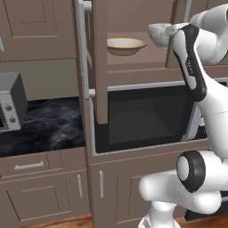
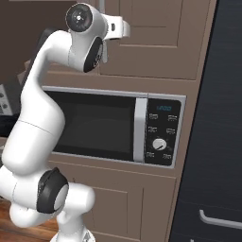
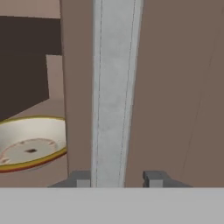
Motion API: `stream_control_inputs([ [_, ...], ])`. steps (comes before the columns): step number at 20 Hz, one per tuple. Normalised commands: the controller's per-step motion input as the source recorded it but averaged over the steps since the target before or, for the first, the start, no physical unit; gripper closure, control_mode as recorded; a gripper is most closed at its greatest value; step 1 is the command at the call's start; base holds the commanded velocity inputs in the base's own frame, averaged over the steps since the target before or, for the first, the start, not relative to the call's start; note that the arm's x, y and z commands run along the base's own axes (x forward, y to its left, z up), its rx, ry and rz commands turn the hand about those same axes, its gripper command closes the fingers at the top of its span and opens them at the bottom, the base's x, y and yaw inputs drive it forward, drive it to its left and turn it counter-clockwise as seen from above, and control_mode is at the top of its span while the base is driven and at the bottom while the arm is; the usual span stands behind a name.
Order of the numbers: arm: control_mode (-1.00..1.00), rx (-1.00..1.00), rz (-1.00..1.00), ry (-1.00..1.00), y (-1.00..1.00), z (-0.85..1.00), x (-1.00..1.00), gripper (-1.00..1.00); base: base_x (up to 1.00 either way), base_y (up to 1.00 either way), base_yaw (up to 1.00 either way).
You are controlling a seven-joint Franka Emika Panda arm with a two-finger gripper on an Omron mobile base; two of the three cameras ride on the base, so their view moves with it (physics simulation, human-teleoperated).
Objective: Move the bowls from the cabinet to the plates on the dining table.
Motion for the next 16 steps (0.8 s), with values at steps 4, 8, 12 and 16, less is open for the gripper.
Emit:
stream_control_inputs([
  [4, -1.00, -0.03, 0.02, 0.09, -0.06, -0.09, -0.06, 1.00, 0.00, 0.00, 0.00],
  [8, -1.00, 0.00, 0.08, 0.11, -0.32, -0.07, -0.25, 1.00, 0.00, 0.00, 0.00],
  [12, -1.00, 0.01, 0.09, 0.13, -0.30, -0.12, -0.27, 1.00, 0.00, 0.00, 0.00],
  [16, -1.00, 0.01, 0.08, 0.05, -0.39, -0.08, -0.35, 1.00, 0.00, 0.00, 0.00],
])
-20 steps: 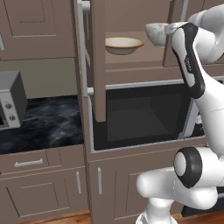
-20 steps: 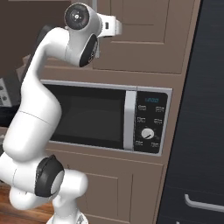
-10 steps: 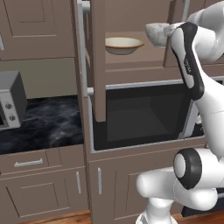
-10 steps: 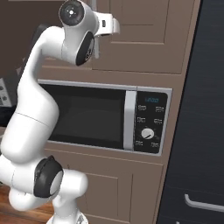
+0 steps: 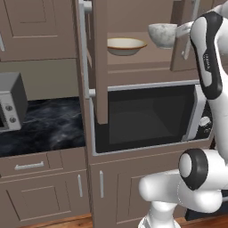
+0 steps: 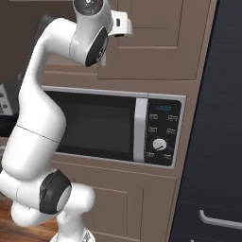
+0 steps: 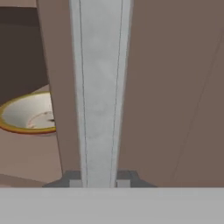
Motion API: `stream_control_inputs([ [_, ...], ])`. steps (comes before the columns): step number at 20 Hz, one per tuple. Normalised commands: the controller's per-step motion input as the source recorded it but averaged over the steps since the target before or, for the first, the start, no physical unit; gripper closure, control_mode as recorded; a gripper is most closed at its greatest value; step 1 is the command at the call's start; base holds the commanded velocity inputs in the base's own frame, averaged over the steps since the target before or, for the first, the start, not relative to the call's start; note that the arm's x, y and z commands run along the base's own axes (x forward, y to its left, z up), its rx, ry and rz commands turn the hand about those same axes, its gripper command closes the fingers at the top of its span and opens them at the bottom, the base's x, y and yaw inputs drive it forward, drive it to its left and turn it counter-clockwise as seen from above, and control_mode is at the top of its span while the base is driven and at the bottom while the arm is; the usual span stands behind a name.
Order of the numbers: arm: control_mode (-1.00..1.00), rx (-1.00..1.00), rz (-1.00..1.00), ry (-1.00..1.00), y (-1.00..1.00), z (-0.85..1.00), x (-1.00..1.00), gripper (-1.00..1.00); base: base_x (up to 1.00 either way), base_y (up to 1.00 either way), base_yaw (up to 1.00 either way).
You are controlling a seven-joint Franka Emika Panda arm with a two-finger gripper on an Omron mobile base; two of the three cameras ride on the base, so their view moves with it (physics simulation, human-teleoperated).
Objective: Move the bowls from the cabinet to the plates on the dining table.
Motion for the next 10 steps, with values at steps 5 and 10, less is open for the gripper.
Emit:
stream_control_inputs([
  [5, -1.00, 0.03, 0.05, 0.00, -0.48, -0.11, -0.42, 1.00, 0.00, 0.00, 0.00],
  [10, -1.00, 0.02, 0.03, -0.03, -0.50, -0.11, -0.43, 1.00, 0.00, 0.00, 0.00],
])
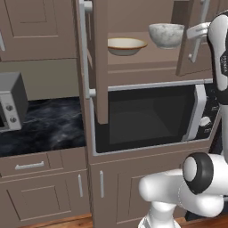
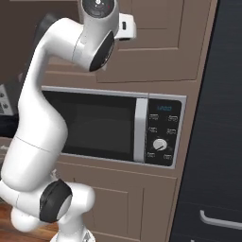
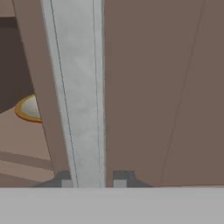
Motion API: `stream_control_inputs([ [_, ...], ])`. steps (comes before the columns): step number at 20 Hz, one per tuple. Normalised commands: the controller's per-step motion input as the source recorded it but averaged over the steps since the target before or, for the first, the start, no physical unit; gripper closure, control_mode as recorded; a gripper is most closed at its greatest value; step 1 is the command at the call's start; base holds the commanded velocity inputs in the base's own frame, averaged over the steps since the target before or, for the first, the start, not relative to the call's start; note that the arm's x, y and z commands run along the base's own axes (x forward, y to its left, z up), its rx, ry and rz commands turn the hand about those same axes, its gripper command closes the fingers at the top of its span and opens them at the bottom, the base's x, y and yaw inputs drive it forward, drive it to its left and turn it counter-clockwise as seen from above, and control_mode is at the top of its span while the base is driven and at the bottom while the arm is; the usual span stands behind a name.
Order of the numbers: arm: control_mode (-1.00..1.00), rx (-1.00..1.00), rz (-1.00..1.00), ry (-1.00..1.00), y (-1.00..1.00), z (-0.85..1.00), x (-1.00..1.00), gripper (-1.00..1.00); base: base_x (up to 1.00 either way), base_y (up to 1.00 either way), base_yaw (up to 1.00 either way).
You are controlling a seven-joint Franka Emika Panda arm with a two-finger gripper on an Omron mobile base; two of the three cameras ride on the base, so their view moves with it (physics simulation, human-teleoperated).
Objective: Move the bowls from the cabinet to the plates on the dining table.
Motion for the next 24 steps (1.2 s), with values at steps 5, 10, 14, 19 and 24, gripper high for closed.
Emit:
stream_control_inputs([
  [5, -1.00, 0.03, 0.00, -0.07, -0.49, -0.11, -0.42, 1.00, 0.00, 0.00, 0.00],
  [10, -1.00, 0.04, 0.00, -0.09, -0.49, -0.08, -0.37, 1.00, 0.00, 0.00, 0.00],
  [14, -1.00, 0.03, 0.00, -0.08, -0.54, -0.01, -0.29, 1.00, 0.00, 0.00, 0.00],
  [19, -1.00, 0.01, 0.02, -0.07, -0.59, 0.01, -0.14, 1.00, 0.00, 0.00, 0.00],
  [24, -1.00, 0.03, 0.01, -0.03, -0.59, 0.00, -0.21, 1.00, 0.00, 0.00, 0.00],
])
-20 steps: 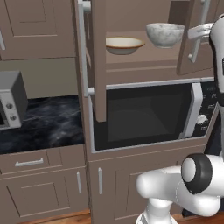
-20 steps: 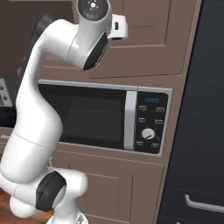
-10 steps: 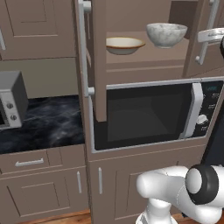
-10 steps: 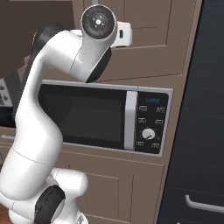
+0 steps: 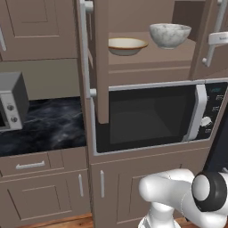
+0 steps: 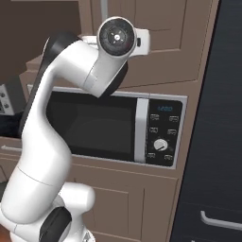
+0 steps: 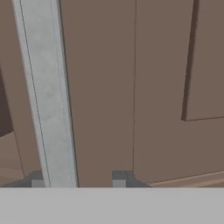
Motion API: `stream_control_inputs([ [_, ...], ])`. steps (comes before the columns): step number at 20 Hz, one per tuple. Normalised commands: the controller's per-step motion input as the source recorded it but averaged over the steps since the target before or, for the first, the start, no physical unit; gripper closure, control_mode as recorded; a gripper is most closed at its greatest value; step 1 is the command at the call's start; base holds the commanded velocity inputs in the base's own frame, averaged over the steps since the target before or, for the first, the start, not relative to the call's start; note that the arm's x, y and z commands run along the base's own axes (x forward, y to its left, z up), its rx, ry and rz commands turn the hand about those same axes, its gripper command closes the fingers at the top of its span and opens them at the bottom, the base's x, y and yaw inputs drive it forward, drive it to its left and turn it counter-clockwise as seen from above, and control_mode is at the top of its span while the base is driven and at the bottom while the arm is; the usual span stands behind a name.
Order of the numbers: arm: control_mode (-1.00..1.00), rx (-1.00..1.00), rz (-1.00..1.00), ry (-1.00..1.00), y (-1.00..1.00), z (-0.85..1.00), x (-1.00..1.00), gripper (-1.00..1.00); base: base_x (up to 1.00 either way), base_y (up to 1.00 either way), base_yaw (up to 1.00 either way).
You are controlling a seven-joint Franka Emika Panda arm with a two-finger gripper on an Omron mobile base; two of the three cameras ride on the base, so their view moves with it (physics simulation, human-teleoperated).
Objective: Move the bowls from the cabinet to the plates on the dining table.
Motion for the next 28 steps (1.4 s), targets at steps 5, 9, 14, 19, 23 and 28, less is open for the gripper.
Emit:
stream_control_inputs([
  [5, -1.00, 0.05, 0.00, 0.00, -0.59, 0.00, -0.23, 1.00, 0.00, 0.00, 0.00],
  [9, -1.00, 0.06, 0.00, 0.01, -0.58, 0.00, -0.15, 1.00, 0.00, 0.00, 0.00],
  [14, -1.00, 0.07, 0.00, 0.01, -0.58, -0.03, -0.13, 1.00, 0.00, 0.00, 0.00],
  [19, -1.00, 0.06, 0.00, 0.00, -0.59, -0.01, -0.14, 1.00, 0.00, 0.00, 0.00],
  [23, -1.00, 0.05, 0.00, 0.00, -0.60, 0.00, -0.18, 1.00, 0.00, 0.00, 0.00],
  [28, -1.00, 0.05, 0.01, 0.00, -0.54, 0.00, -0.39, 1.00, 0.00, 0.00, 0.00],
])
